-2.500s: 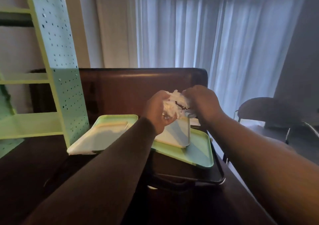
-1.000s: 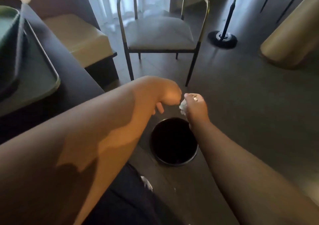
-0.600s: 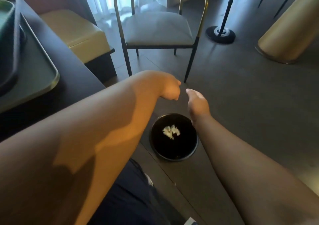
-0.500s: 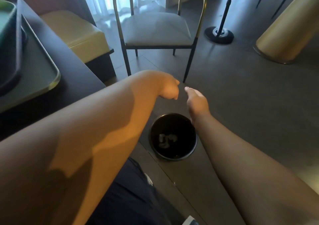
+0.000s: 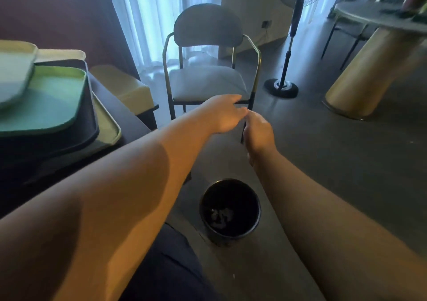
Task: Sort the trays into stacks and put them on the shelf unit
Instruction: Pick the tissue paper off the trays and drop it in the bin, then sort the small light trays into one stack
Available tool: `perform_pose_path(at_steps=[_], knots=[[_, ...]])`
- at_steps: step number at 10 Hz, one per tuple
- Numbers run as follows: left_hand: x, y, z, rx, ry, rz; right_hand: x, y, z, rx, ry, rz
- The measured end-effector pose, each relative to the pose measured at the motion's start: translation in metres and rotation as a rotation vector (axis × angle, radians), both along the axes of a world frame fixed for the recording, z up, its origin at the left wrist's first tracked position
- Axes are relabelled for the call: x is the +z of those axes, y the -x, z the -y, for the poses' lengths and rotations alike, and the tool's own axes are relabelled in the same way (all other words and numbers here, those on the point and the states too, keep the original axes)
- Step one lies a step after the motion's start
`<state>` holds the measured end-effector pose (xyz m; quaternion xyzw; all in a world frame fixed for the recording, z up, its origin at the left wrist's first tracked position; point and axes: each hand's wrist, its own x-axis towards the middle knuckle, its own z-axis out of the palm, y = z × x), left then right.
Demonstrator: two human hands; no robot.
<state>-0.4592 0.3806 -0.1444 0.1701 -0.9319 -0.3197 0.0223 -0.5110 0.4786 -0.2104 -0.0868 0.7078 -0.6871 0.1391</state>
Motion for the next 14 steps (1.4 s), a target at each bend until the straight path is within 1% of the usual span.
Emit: perform_pose_path(at_steps=[1,2,3,4,5,6,7,8,9,10,11,12,13,14], knots=[[0.030,-0.025,-0.001,0.025,0.011,-0.109,0.036,-0.019,0.003,0.028,0.080,-0.011],[0.059,-0.065,0.003,0.098,0.017,-0.276,0.067,-0.043,0.013,0.056,0.180,-0.037],[0.084,-0.115,0.015,0.191,0.083,-0.449,0.093,-0.077,0.031,0.125,0.213,-0.095],[0.104,-0.167,0.036,0.295,0.162,-0.479,0.113,-0.114,0.053,0.242,0.159,-0.169],[0.117,-0.213,0.068,0.453,0.303,-0.461,0.126,-0.142,0.084,0.330,0.082,-0.226],[0.124,-0.251,0.113,0.678,0.400,-0.313,0.137,-0.161,0.118,0.418,-0.004,-0.306],[0.126,-0.280,0.155,0.861,0.465,-0.102,0.150,-0.179,0.156,0.541,-0.116,-0.390],[0.122,-0.297,0.190,0.996,0.432,0.085,0.158,-0.194,0.193,0.618,-0.306,-0.471],[0.115,-0.303,0.213,1.056,0.355,0.218,0.158,-0.202,0.225,0.671,-0.407,-0.483],[0.111,-0.302,0.228,1.079,0.302,0.238,0.164,-0.213,0.243,0.742,-0.487,-0.441],[0.112,-0.302,0.241,1.057,0.332,0.224,0.168,-0.220,0.253,0.707,-0.506,-0.313],[0.118,-0.308,0.243,1.071,0.347,0.126,0.165,-0.215,0.265,0.728,-0.515,-0.304],[0.133,-0.325,0.242,1.062,0.355,-0.098,0.169,-0.221,0.266,0.702,-0.323,-0.090],[0.147,-0.355,0.245,1.044,0.387,-0.310,0.179,-0.244,0.263,0.759,-0.168,0.112]])
